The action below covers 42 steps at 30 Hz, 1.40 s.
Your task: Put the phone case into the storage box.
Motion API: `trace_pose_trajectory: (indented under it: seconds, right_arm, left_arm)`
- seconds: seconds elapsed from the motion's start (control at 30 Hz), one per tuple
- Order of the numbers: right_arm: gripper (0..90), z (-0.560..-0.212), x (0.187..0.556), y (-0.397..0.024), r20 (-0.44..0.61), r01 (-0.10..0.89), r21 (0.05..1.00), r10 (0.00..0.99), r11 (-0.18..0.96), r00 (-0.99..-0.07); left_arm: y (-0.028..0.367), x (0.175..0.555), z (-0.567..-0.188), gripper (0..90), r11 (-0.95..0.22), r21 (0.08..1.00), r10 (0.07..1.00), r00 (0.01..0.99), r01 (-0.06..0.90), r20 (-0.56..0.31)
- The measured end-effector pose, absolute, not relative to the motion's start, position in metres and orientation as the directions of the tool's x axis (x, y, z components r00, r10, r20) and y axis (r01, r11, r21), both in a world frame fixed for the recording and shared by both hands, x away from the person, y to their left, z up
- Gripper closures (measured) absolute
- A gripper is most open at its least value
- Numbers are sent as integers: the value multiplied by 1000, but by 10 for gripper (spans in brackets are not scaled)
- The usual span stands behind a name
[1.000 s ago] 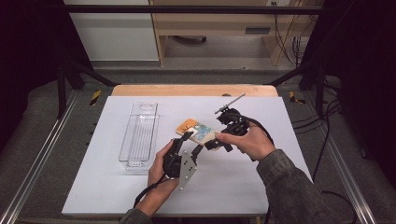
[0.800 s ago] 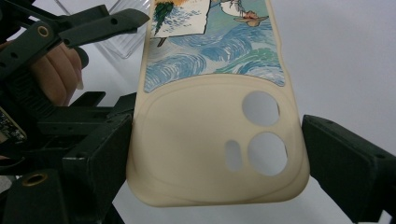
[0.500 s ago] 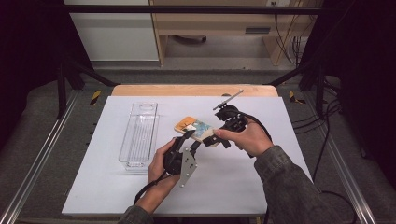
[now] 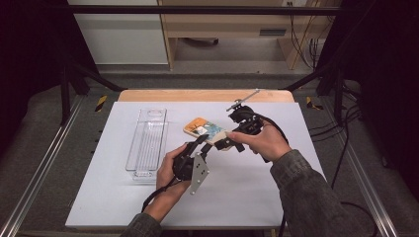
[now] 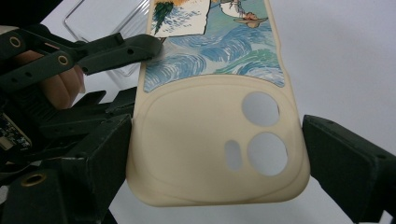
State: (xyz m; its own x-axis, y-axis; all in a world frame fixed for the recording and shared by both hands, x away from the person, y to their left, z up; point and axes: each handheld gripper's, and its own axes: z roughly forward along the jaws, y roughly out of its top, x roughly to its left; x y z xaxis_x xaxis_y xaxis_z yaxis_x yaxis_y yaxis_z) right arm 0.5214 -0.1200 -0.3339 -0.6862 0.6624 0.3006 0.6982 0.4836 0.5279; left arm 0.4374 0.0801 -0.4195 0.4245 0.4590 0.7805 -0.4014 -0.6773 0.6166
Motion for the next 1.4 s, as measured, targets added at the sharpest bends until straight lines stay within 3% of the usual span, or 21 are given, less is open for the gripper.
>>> trace_pose_trajectory:
  seconds: [0.63, 0.97, 1.2, 1.4]
  right_arm:
    - [112, -329, 516, -123, 291, 683, 551, 656, 480, -696]
    - [129, -333, 515, -122, 284, 671, 560, 648, 487, -707]
    - [105, -328, 510, -126, 227, 596, 637, 620, 489, -751]
    - [70, -322, 508, -139, 209, 559, 717, 636, 417, -743]
  left_arm:
    - [79, 432, -416, 766, -685, 599, 443, 415, -415, 795]
    - [82, 434, -417, 809, -660, 641, 470, 450, -392, 759]
    - [84, 440, -413, 813, -638, 668, 487, 471, -384, 735]
    - [84, 452, -413, 813, -637, 689, 503, 491, -346, 712]
